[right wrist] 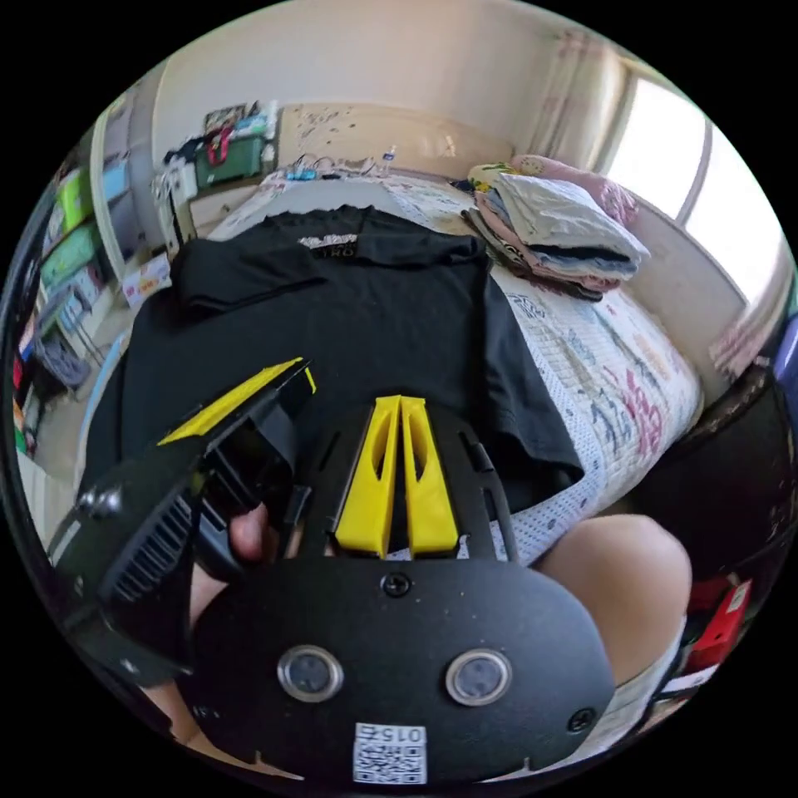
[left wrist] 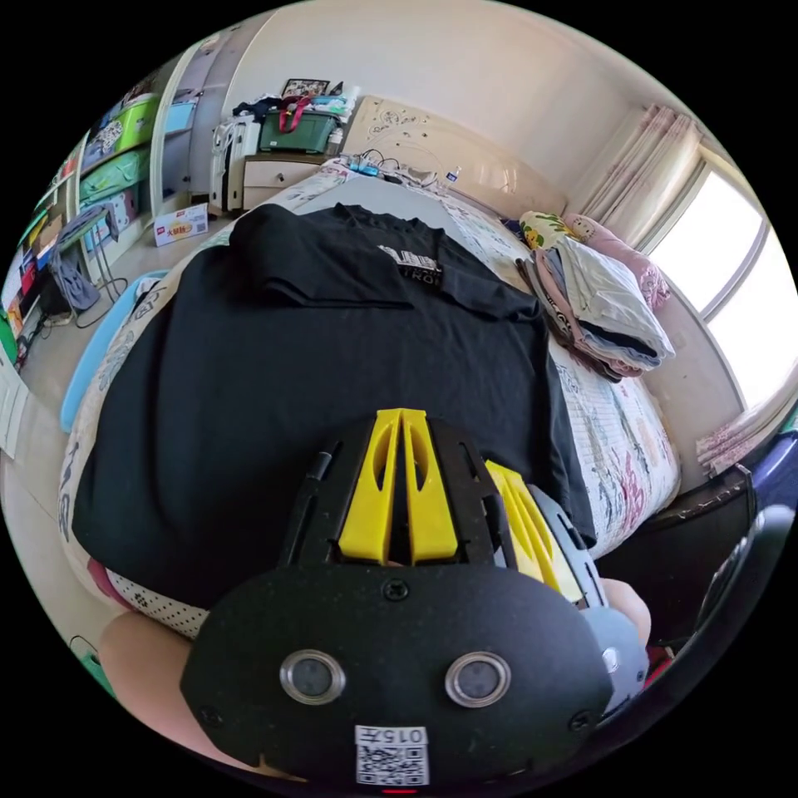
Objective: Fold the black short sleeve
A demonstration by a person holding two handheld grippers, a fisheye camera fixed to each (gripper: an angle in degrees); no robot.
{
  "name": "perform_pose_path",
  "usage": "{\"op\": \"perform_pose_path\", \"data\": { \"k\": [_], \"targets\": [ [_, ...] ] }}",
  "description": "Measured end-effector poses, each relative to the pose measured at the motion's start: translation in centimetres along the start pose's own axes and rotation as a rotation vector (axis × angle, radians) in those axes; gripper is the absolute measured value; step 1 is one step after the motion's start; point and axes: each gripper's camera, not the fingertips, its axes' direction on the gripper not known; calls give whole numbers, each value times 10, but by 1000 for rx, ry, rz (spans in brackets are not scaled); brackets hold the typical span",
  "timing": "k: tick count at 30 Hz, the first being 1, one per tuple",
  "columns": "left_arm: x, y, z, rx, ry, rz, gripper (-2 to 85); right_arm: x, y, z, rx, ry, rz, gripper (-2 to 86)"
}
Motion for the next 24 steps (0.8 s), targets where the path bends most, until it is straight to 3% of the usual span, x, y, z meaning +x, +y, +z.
{"op": "perform_pose_path", "data": {
  "k": [2,10,24],
  "targets": [
    [-3,-2,1,7,8,-5,-8,15,10,-5,61,-119,116,50],
    [-33,-14,5,7,143,-67,-8,-4,6,-12,25,-50,7,110],
    [-60,-30,10,18,238,-129,-9,-3,7,-14,33,-35,19,119]
  ]
}}
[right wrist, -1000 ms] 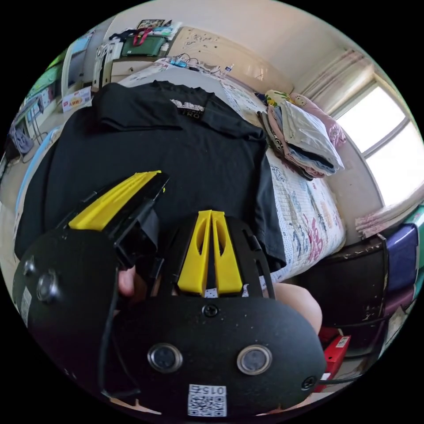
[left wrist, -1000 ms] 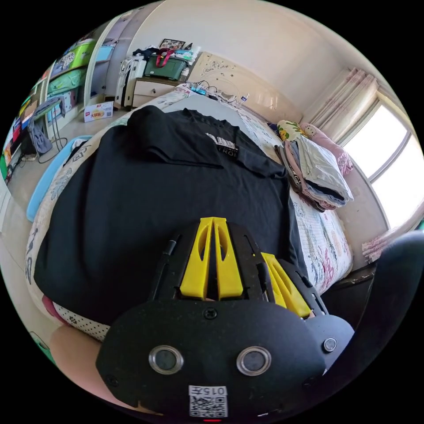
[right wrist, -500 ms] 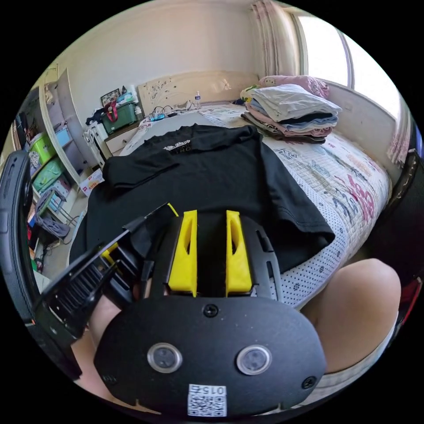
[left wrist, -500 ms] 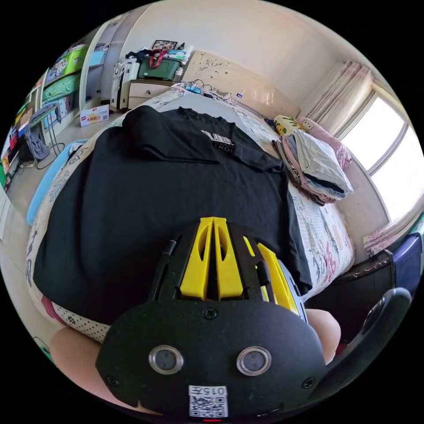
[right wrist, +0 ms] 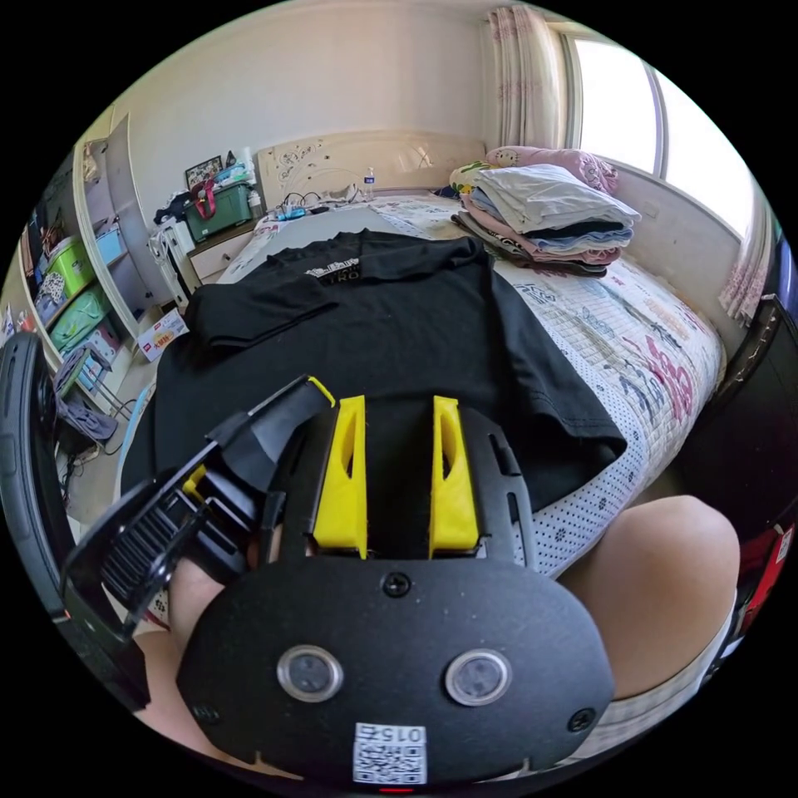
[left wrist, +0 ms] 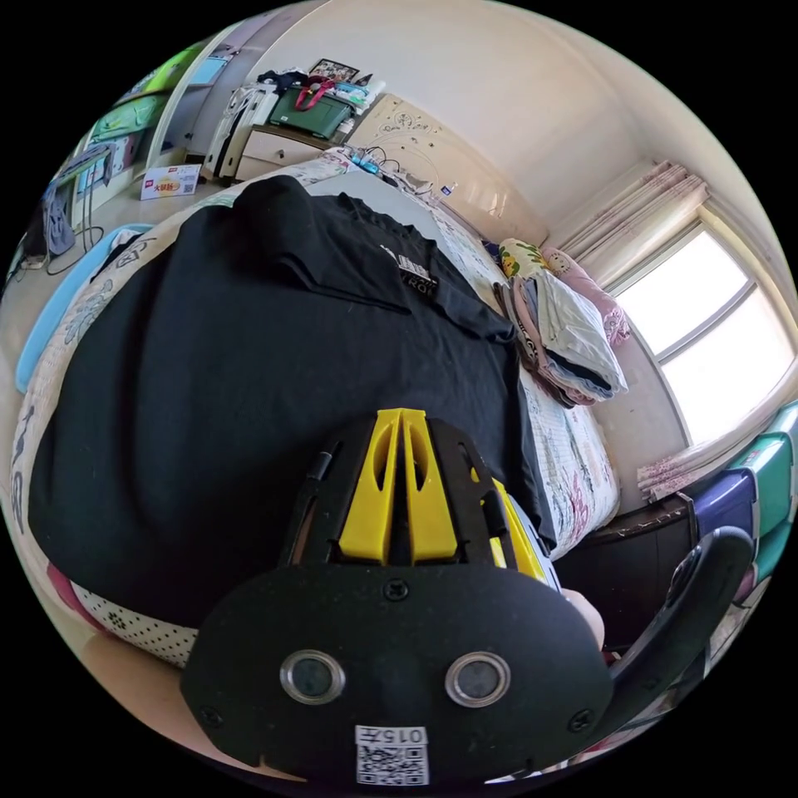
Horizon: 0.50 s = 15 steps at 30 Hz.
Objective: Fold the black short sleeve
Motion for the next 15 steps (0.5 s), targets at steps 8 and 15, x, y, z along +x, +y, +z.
{"op": "perform_pose_path", "data": {
  "k": [8,15],
  "targets": [
    [-6,-8,0,0,17,-2,-9,3,0,7,3,9,1,119],
    [-10,-11,0,0,28,-5,-9,8,-1,17,3,17,2,120]
  ]
}}
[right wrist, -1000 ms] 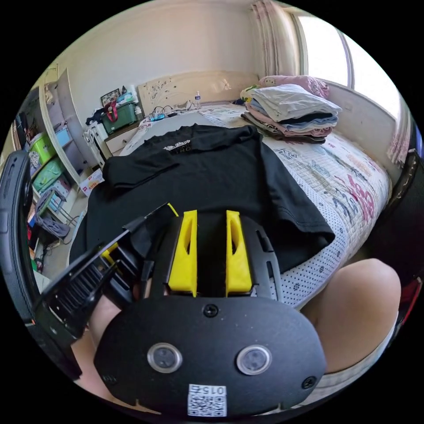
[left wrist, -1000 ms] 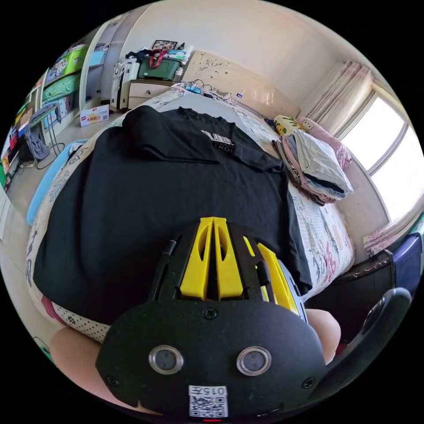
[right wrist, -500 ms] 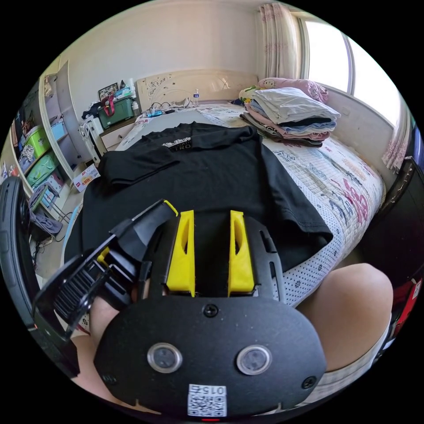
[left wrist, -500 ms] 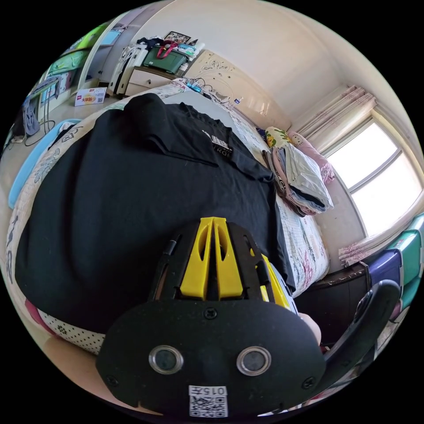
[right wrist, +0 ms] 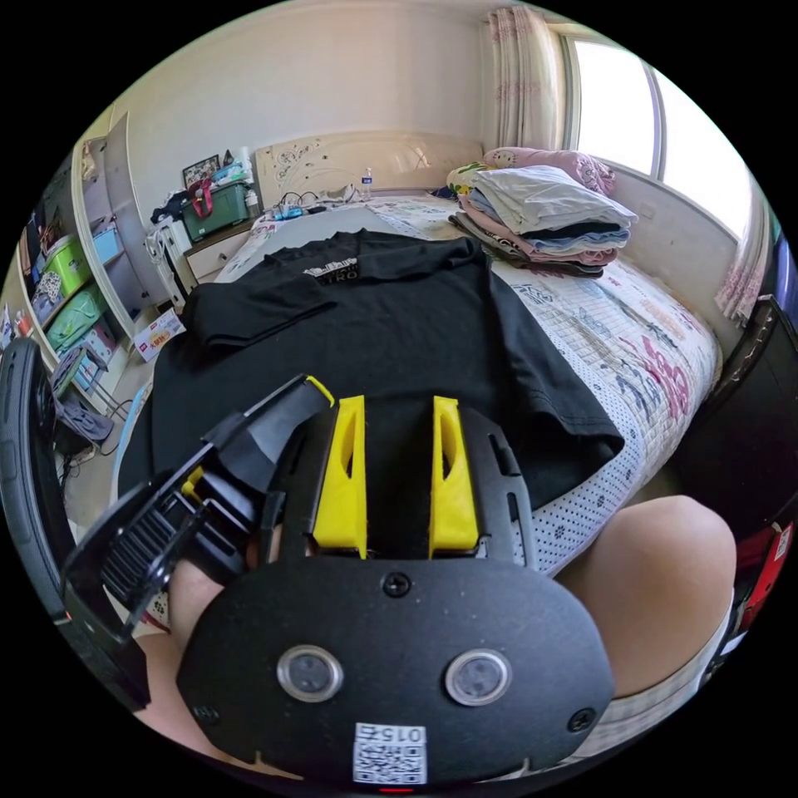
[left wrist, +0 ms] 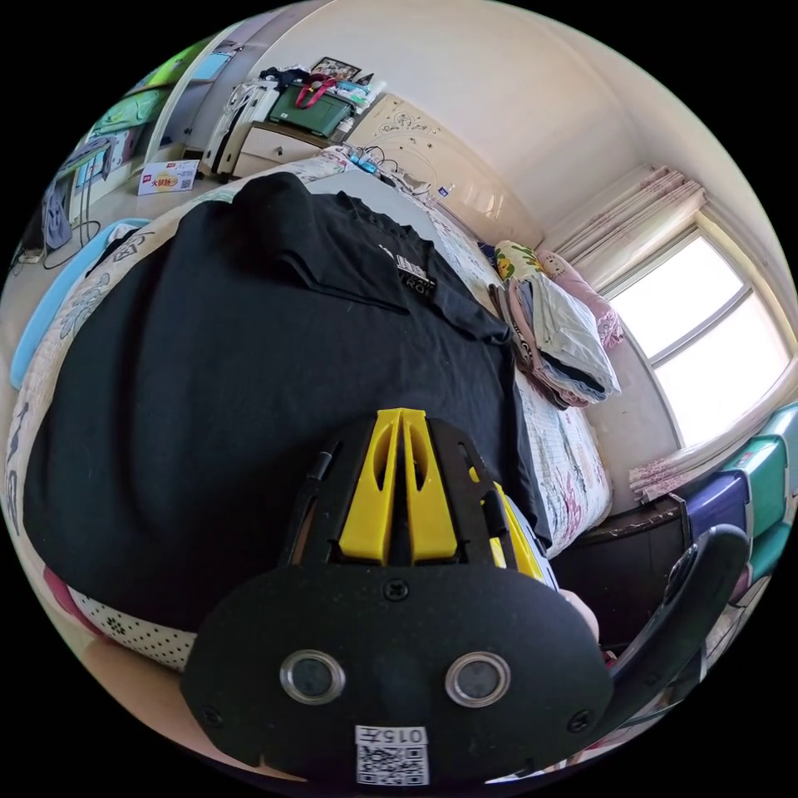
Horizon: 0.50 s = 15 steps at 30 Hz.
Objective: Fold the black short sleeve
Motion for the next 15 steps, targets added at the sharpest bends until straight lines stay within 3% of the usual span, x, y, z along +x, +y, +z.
{"op": "perform_pose_path", "data": {
  "k": [15],
  "targets": [
    [-4,1,-5,-6,12,0,-9,20,2,36,-2,8,6,120]
  ]
}}
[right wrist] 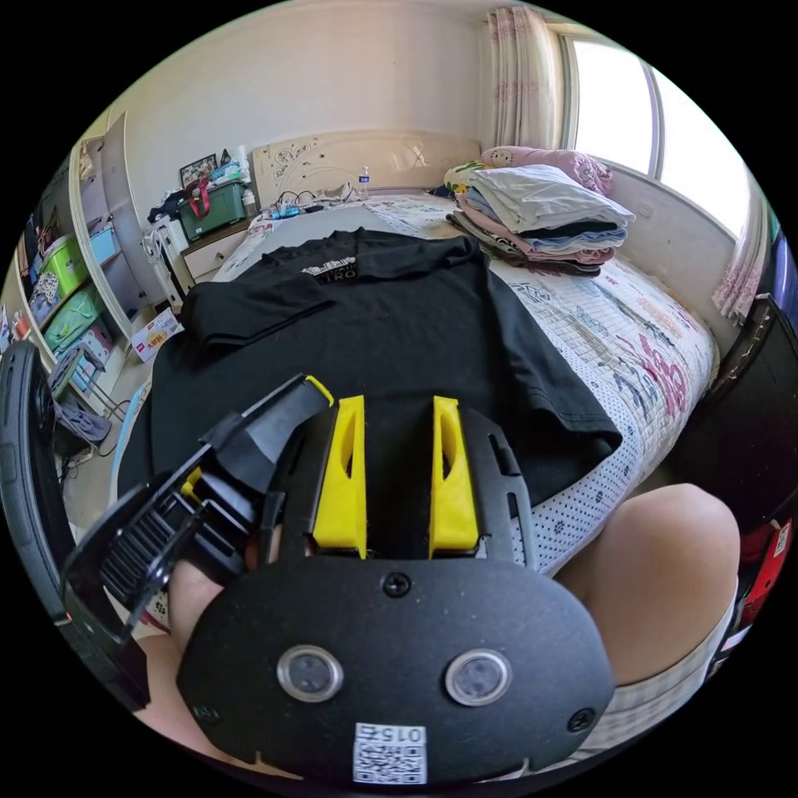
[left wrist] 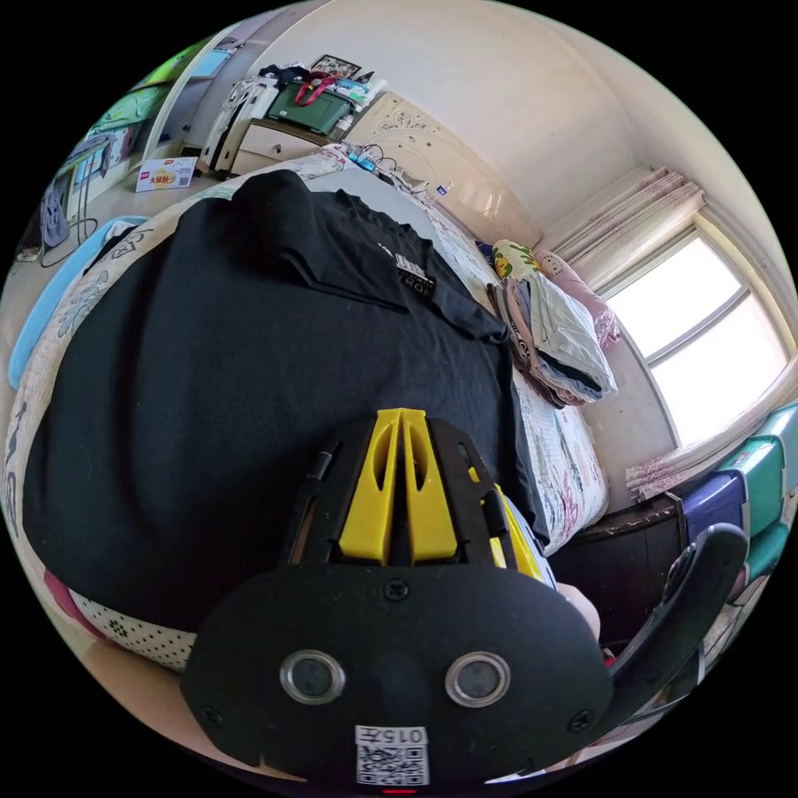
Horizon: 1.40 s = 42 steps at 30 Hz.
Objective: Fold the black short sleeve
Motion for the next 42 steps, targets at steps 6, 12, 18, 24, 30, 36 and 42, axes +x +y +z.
{"op": "perform_pose_path", "data": {
  "k": [6,12,18,24,30,36,42],
  "targets": [
    [-3,4,-3,-1,20,9,-9,12,4,20,10,12,9,120],
    [-4,10,-8,-5,21,15,-9,28,7,44,10,16,16,119],
    [-3,15,-12,-31,10,29,-9,43,7,72,-3,-33,-34,95],
    [4,27,-20,-28,-46,73,-8,69,13,101,13,-97,-31,63],
    [10,40,-28,-39,-92,107,-8,99,18,132,22,-130,-1,59],
    [0,45,-42,-108,-51,144,-6,129,22,165,18,-187,3,73],
    [-3,53,-81,-85,41,234,-8,184,17,198,-7,-274,-16,38]
  ]
}}
